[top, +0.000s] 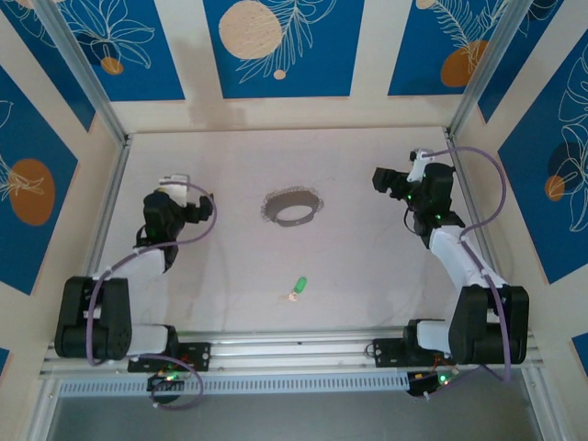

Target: Put the keys on the keyring

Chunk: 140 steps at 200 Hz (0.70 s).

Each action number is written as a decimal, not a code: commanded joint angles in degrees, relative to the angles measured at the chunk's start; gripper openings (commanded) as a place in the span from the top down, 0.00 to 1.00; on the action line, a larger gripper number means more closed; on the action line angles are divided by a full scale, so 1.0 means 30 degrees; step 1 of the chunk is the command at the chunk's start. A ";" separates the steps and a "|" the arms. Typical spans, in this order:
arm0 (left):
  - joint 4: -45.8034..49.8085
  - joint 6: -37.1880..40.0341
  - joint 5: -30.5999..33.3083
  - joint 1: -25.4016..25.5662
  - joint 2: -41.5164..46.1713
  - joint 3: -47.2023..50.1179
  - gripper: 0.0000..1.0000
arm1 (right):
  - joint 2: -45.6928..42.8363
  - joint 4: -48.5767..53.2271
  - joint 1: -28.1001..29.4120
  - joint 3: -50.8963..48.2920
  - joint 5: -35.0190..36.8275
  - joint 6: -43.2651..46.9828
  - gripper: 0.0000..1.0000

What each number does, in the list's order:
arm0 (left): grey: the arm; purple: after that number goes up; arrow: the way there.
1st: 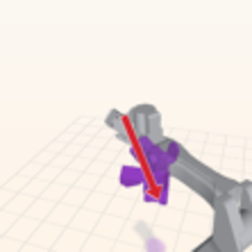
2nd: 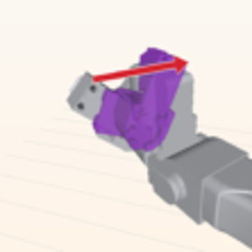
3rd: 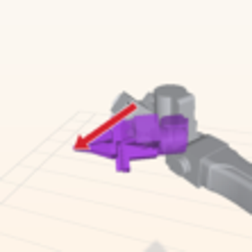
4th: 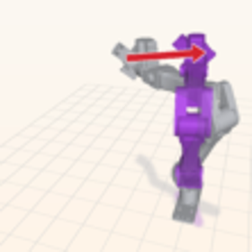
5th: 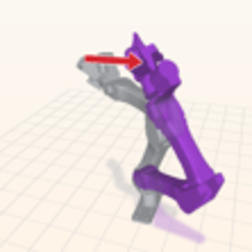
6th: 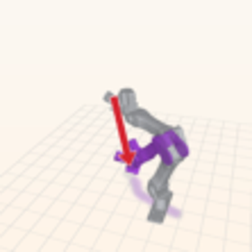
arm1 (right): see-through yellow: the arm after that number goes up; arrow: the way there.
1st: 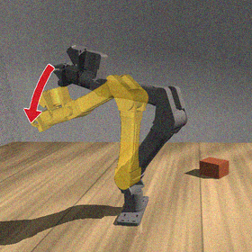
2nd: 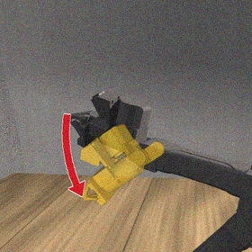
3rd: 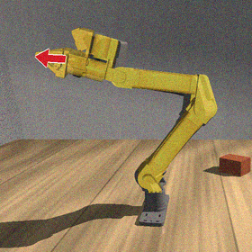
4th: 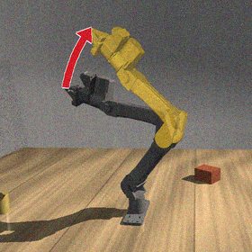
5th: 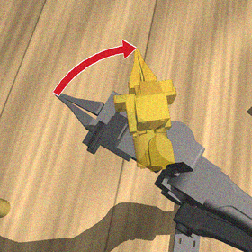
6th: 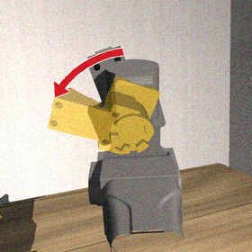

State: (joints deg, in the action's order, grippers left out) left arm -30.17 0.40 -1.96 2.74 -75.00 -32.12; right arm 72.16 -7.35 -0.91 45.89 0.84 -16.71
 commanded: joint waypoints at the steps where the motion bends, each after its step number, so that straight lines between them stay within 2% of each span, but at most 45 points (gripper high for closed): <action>1: 0.3407 -0.2048 -0.0935 -0.0160 0.1093 -0.1513 0.00 | -0.0205 0.4231 0.0391 0.0613 -0.1480 -0.1657 0.10; 18: 0.4114 -0.4202 -0.2201 0.0095 0.1645 -0.1973 0.00 | -0.0040 0.4953 0.1034 0.0838 -0.1859 -0.2165 0.11; 54: 0.4425 -0.7605 -0.3123 0.1704 0.2642 -0.1618 0.00 | 0.1231 0.6159 0.2673 0.1250 -0.2504 -0.3169 0.17; 108: 0.4568 -0.8997 -0.1415 0.5914 0.2737 -0.0327 0.00 | 0.3824 0.6202 0.4836 0.1470 -0.1977 -0.5424 0.31; 140: 0.4872 -0.8920 -0.0755 0.6826 0.2343 -0.0049 0.00 | 0.5570 0.6707 0.6006 0.2723 -0.0958 -0.6194 0.35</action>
State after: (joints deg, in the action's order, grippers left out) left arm -16.62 -24.99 -6.83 21.96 -67.31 -33.12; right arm 86.13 10.76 14.92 49.91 -4.34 -31.70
